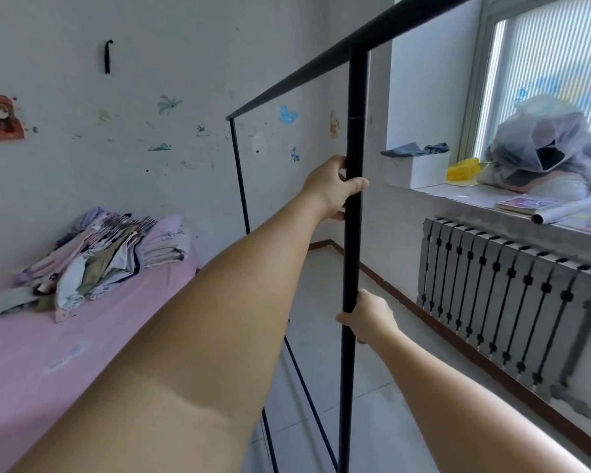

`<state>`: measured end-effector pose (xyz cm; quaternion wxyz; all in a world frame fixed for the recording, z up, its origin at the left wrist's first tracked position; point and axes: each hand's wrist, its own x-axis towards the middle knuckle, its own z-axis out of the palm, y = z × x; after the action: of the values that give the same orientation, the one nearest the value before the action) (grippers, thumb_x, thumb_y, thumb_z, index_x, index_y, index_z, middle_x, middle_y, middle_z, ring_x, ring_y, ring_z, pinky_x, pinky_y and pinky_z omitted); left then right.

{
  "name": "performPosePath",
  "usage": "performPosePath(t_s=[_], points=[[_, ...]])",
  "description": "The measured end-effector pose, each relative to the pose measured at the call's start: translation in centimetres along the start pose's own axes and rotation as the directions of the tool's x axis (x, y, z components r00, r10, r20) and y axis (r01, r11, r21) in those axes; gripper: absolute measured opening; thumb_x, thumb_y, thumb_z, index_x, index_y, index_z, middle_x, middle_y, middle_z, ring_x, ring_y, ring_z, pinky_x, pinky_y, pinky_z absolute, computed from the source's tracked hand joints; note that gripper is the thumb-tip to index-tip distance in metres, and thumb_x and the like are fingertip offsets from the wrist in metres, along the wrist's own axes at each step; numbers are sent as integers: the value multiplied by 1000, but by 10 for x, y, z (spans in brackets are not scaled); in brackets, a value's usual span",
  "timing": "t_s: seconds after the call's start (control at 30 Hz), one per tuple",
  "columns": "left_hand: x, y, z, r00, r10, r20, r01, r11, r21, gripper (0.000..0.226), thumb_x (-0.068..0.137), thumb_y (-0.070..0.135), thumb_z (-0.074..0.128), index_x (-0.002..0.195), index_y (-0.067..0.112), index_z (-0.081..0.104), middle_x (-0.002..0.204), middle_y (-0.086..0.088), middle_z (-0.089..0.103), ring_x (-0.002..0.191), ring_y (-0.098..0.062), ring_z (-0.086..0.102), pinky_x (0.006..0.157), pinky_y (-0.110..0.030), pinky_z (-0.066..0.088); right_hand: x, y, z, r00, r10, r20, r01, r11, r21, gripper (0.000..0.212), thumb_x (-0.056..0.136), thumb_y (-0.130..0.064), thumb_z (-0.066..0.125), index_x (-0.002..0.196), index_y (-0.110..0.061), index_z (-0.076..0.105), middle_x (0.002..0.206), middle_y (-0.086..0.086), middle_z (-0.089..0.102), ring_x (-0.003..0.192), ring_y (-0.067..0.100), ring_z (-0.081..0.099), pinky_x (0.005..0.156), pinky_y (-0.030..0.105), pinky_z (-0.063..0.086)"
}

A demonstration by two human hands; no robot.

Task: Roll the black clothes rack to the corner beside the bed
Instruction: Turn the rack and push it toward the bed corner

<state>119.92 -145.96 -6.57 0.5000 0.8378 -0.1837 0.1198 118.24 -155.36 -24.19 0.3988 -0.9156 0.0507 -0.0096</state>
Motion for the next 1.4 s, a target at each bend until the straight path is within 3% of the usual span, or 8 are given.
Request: performPosePath(t_s=[0.13,0.27,0.43,0.53,0.7,0.9,1.1,1.4], points=[[38,-14,9,1000,-4,4,4,1000,-2,33,90,24,56,120,14,48,112,-14,57,99,-29,61,74,-42,59,39,2,-3,1000,-2,-4,2,1000,9,32,82,-18,67,110,-13,54,92,3,59,80,24,63,75,38,58],[80,-28,14,1000,24,7,-25,999,24,33,90,24,56,120,14,49,110,-11,57,96,-25,60,58,-24,52,80,1,-8,1000,7,-3,-7,1000,4,33,82,-18,67,112,-13,53,96,5,61,85,25,65,77,40,59],[131,-51,20,998,54,32,-56,997,45,28,90,25,55,116,13,51,103,-5,59,96,-25,63,74,-36,57,133,3,-9,1000,9,-22,-9,1000,-8,36,81,-19,68,113,-15,52,93,5,61,80,25,65,71,37,59],[158,-63,20,998,46,50,-47,999,18,21,91,24,54,110,17,51,92,0,58,85,-20,65,63,-34,59,164,4,-6,1000,-2,-29,2,1000,-21,34,80,-21,68,111,-14,53,89,3,59,75,23,62,67,33,56],[202,-83,21,999,11,45,-13,999,41,16,91,24,53,106,20,51,89,1,58,83,-21,66,64,-36,60,215,2,0,999,-37,-16,36,999,-23,33,81,-21,67,109,-13,53,86,2,57,80,24,63,66,33,56],[243,-107,14,998,-63,-6,64,996,63,28,91,25,53,118,18,50,98,-5,56,91,-27,65,69,-39,60,273,-3,12,994,-109,15,109,994,-26,34,83,-19,63,114,-14,52,74,-5,50,69,16,52,43,19,31],[262,-117,3,991,-94,-94,110,977,185,37,92,31,51,126,21,46,103,-7,56,86,-24,65,70,-39,59,306,-17,19,986,-164,31,165,986,-39,34,85,-20,61,116,-13,51,82,-1,54,74,19,53,50,24,38],[233,-115,-16,990,-139,-19,140,965,223,36,92,30,51,126,22,45,113,-12,57,77,-25,70,65,-34,60,276,-23,36,994,-106,34,107,994,-8,31,86,-19,60,114,-12,50,84,3,55,75,22,55,55,28,43]])
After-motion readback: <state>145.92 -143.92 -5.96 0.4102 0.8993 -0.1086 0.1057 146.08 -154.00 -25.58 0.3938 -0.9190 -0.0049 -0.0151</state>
